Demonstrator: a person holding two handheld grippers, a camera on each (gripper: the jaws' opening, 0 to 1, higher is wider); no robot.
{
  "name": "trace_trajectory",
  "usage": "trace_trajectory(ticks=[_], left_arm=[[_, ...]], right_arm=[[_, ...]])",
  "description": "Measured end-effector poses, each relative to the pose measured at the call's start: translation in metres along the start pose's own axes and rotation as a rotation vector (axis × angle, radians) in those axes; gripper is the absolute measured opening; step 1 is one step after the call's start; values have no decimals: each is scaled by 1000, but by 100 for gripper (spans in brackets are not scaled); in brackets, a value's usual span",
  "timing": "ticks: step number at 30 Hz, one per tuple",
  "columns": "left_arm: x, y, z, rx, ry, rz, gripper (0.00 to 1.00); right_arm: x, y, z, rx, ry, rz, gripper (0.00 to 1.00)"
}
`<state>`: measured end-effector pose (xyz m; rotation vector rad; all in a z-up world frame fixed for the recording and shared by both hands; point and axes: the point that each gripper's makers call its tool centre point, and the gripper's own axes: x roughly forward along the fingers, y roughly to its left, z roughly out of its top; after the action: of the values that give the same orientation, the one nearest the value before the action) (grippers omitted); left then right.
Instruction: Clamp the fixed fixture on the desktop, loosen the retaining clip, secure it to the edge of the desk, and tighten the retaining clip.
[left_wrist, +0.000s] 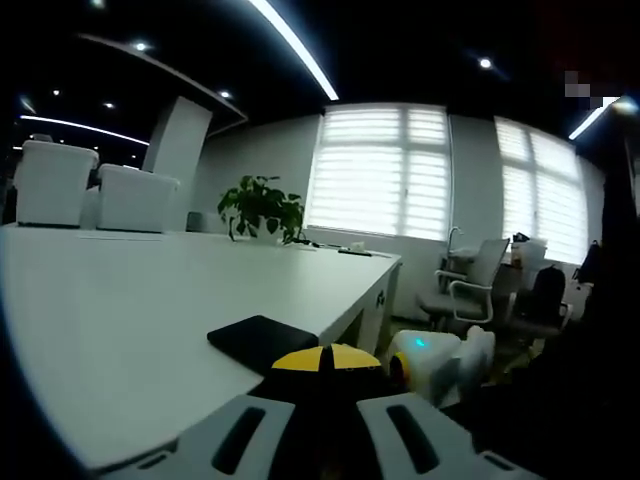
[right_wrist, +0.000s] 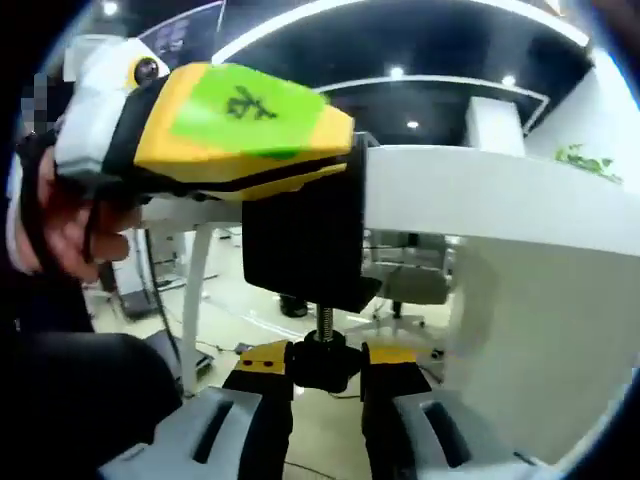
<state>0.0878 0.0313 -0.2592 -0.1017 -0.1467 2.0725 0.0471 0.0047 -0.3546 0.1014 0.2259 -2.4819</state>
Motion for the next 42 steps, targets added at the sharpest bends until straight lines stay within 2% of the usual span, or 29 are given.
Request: trace_trajectory(ticks=[2,4,9,20,26,30,33,34,35,37,39,40,42], left_arm=[[0,0,0,1,1,0,1],[0,0,0,4,4,0,1],[0,0,-1,5,14,-2,1],[0,0,-1,11,20,0,1],[0,0,0,10,21,-1,1],[0,0,0,12,24,3,1],[0,0,0,9,23,4,1],[0,0,0,9,23,5,1],[0,0,0,10,22,6,1],[0,0,0,7,24,6,1],[0,0,0,8,22,6,1],[0,1,0,4,20,6,1],[0,0,0,2,18,7,1]], right_arm=[[0,5,-1,31,-4,56,24],[1,8,0,5,-19,101,24],[0,15,2,28,-55,279,24],[1,16,4,6,-56,363,24],[2,17,4,-5,-49,371,24],[-1,12,6,-28,-48,285,24],[-11,5,11,45,-68,172,27],[-14,6,12,62,-76,144,31],[-18,8,13,80,-85,115,39],[-22,7,7,70,-59,43,47],[-26,9,1,140,-38,-39,46],[-21,-3,-7,151,-13,-97,46],[-19,-1,-15,150,12,-173,46]])
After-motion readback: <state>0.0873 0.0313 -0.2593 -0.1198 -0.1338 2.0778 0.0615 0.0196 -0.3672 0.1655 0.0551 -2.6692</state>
